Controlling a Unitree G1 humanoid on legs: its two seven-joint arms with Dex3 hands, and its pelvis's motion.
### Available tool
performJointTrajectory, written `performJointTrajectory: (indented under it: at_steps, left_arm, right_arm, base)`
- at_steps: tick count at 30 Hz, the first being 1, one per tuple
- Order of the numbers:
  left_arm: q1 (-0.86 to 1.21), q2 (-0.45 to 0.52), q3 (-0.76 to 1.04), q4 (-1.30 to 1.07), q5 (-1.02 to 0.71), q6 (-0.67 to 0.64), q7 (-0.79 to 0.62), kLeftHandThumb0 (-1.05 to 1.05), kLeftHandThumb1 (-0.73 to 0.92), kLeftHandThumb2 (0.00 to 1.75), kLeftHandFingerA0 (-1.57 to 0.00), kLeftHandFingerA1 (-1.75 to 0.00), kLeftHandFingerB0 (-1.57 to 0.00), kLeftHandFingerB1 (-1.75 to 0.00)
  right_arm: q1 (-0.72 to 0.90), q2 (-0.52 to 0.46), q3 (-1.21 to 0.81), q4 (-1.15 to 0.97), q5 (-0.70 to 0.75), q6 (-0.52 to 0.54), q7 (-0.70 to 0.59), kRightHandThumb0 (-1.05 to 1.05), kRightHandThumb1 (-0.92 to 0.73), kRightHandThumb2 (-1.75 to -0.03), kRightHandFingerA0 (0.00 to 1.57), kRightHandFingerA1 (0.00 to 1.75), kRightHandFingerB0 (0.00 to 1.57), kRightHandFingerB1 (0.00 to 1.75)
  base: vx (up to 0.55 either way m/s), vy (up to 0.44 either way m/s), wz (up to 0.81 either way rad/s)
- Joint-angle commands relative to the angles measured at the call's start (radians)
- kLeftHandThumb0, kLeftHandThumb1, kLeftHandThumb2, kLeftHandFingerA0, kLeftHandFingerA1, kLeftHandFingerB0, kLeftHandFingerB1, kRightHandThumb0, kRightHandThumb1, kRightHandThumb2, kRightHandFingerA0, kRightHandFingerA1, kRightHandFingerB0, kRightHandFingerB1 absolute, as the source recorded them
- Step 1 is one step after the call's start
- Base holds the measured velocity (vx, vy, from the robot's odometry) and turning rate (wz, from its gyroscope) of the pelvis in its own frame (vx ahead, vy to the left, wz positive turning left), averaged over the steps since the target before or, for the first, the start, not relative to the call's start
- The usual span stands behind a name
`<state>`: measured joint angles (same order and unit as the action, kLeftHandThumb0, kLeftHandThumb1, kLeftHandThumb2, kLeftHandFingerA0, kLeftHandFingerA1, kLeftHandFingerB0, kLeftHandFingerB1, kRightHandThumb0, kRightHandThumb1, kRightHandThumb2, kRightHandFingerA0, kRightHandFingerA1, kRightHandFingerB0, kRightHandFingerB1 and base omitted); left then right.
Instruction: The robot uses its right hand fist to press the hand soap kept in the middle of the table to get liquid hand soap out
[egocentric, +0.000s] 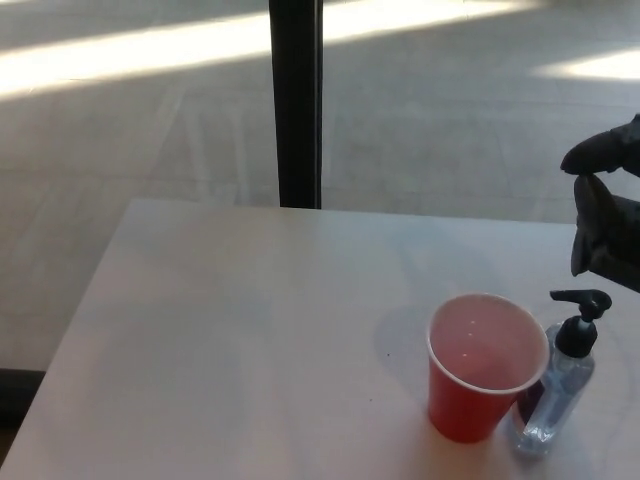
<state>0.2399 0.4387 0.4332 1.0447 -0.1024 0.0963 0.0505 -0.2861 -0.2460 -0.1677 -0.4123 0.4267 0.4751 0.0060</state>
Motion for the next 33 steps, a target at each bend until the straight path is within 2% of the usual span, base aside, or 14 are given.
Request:
performJointTrajectory:
  at_steps: [1,7,8,12,13,14,15,17,24,25,26,30,31,33]
  left_arm:
    - [0.003,0.019,-0.001,0.008,-0.005,-0.014,0.012,-0.16,0.36,0.83,-0.77,-0.97,-0.58,-0.81]
    - [-0.006,0.022,-0.006,0.035,0.002,-0.027,0.019,-0.16,0.37,0.8,-0.81,-0.99,-0.6,-0.81]
    - [-0.003,0.021,-0.006,0.034,0.0,-0.031,0.016,-0.16,0.35,0.86,-0.84,-0.97,-0.58,-0.79]
    - [-0.003,0.018,-0.002,0.033,-0.008,-0.03,0.013,-0.15,0.37,0.82,-0.79,-0.99,-0.59,-0.81]
    - [-0.004,0.019,-0.005,0.035,-0.006,-0.03,0.013,-0.16,0.37,0.82,-0.78,-0.97,-0.59,-0.81]
    - [-0.003,0.018,-0.006,0.032,-0.005,-0.027,0.014,-0.15,0.37,0.82,-0.78,-0.97,-0.59,-0.81]
    - [-0.001,0.017,-0.009,0.029,-0.003,-0.024,0.015,-0.15,0.35,0.87,-0.81,-0.95,-0.58,-0.79]
    - [-0.001,0.017,-0.008,0.032,-0.004,-0.029,0.015,-0.16,0.36,0.82,-0.8,-1.0,-0.59,-0.82]
    - [0.004,0.013,-0.007,0.017,-0.008,-0.024,0.023,-0.14,0.36,0.82,-0.81,-1.0,-0.6,-0.82]
    - [0.003,0.015,-0.009,0.017,-0.007,-0.02,0.018,-0.14,0.35,0.86,-0.84,-0.97,-0.6,-0.8]
    - [0.003,0.015,-0.008,0.018,-0.009,-0.02,0.017,-0.14,0.37,0.82,-0.82,-1.0,-0.61,-0.83]
    - [-0.009,0.017,-0.003,0.044,-0.013,-0.027,0.018,-0.13,0.36,0.85,-0.84,-0.98,-0.6,-0.8]
    - [-0.017,0.018,0.001,0.053,-0.016,-0.019,0.023,-0.12,0.36,0.85,-0.79,-0.94,-0.57,-0.78]
    - [-0.014,0.014,0.004,0.045,-0.018,-0.017,0.028,-0.13,0.35,0.87,-0.8,-0.95,-0.57,-0.78]
  right_arm:
    - [0.01,0.009,-0.014,-0.051,0.021,0.043,0.001,-0.26,-0.63,-1.05,1.0,1.75,0.75,1.4]
    - [0.024,0.028,0.002,-0.073,0.008,0.059,-0.011,-0.25,-0.65,-1.02,1.0,1.75,0.73,1.38]
    - [0.04,0.033,0.008,-0.055,0.0,0.03,0.009,-0.25,-0.64,-1.03,0.99,1.75,0.74,1.39]
    - [0.056,0.041,0.008,-0.023,-0.008,0.001,0.029,-0.26,-0.64,-1.03,1.03,1.75,0.77,1.38]
    - [0.059,0.041,0.007,-0.019,-0.01,-0.001,0.031,-0.26,-0.63,-1.01,1.03,1.75,0.71,1.46]
    - [0.061,0.04,0.005,-0.013,-0.012,-0.003,0.035,-0.26,-0.62,-1.05,1.03,1.75,0.78,1.37]
    - [0.064,0.04,-0.001,-0.007,-0.012,0.005,0.032,-0.27,-0.6,-1.04,1.03,1.75,0.79,1.36]
    - [0.073,0.045,-0.005,0.0,-0.019,0.003,0.027,-0.25,-0.61,-1.04,1.03,1.75,0.78,1.34]
    - [0.094,0.063,-0.012,0.042,-0.021,-0.016,0.037,-0.25,-0.65,-1.02,1.03,1.75,0.74,1.35]
    - [0.104,0.068,-0.006,0.059,-0.026,-0.026,0.043,-0.24,-0.66,-1.01,1.0,1.75,0.71,1.35]
    - [0.106,0.07,-0.002,0.062,-0.031,-0.03,0.042,-0.24,-0.67,-1.01,0.98,1.75,0.7,1.38]
    - [0.115,0.087,0.017,0.066,-0.037,-0.018,0.032,-0.23,-0.66,-1.05,1.01,1.75,0.74,1.36]
    - [0.122,0.088,0.027,0.06,-0.046,-0.007,0.026,-0.23,-0.66,-1.03,0.98,1.75,0.73,1.4]
    - [0.126,0.094,0.038,0.063,-0.055,-0.01,0.026,-0.22,-0.66,-1.02,0.98,1.75,0.73,1.4]
  base:
    - [0.0,0.0,0.0]
    - [0.0,0.0,0.0]
    - [0.0,0.0,0.0]
    - [0.0,0.0,0.0]
    - [0.0,0.0,0.0]
    - [0.0,0.0,0.0]
    - [0.0,0.0,0.0]
    - [0.0,0.0,0.0]
    - [0.0,0.0,0.0]
    - [0.0,0.0,0.0]
    - [0.0,0.0,0.0]
    - [0.0,0.0,0.0]
    - [0.0,0.0,0.0]
    - [0.0,0.0,0.0]
